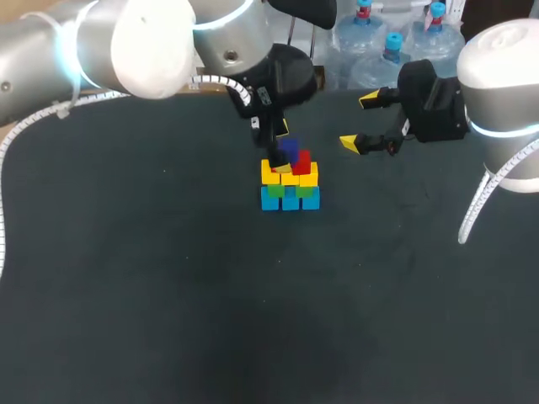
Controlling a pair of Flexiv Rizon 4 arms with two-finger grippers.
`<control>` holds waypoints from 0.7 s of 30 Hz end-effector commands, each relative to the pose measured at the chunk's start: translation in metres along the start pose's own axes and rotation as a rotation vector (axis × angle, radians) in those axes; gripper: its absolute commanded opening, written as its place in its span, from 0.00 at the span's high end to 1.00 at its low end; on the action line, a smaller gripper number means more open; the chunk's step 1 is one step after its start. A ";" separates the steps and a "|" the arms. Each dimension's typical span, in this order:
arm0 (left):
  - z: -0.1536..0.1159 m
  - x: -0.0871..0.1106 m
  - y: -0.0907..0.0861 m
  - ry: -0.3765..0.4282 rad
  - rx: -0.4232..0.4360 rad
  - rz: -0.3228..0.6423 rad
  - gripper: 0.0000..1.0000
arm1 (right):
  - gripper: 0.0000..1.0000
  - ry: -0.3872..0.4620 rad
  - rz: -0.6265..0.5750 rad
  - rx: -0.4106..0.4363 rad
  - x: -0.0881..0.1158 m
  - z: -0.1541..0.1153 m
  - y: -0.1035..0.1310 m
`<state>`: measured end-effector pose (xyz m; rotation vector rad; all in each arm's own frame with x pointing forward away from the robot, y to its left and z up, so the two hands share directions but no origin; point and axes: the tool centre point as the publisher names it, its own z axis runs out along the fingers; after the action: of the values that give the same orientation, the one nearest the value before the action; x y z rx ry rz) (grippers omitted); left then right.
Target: Place the blue cubes, place green cubes on the blue cubes, place the yellow cubes on the green cubes, then place the red cubes on the yellow cubes, and place purple cube on the red cubes.
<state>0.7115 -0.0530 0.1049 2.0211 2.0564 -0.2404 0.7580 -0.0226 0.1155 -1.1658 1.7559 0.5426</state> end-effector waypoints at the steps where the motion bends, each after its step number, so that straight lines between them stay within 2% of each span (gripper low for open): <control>1: -0.003 -0.002 0.001 -0.001 -0.004 0.000 0.00 | 0.00 0.000 0.000 -0.001 0.000 -0.001 0.000; 3: -0.004 -0.003 0.001 -0.004 -0.008 0.005 0.03 | 0.00 0.000 0.000 -0.001 0.000 -0.001 0.000; 5: -0.005 -0.005 0.002 -0.008 -0.012 0.009 0.14 | 0.00 0.000 0.000 -0.001 0.000 -0.001 0.000; 13: -0.002 -0.008 0.002 -0.013 -0.010 0.014 0.09 | 0.00 0.000 0.000 -0.001 0.000 -0.001 0.000; 17: -0.001 -0.009 -0.001 -0.012 0.003 0.021 0.15 | 0.00 0.000 0.000 -0.001 0.000 -0.001 0.000; 21: -0.001 -0.010 -0.002 -0.013 0.008 0.020 0.15 | 0.00 0.000 0.000 -0.001 0.000 -0.001 0.000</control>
<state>0.7078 -0.0618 0.1085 2.0339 2.0282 -0.2551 0.7580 -0.0226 0.1156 -1.1658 1.7558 0.5427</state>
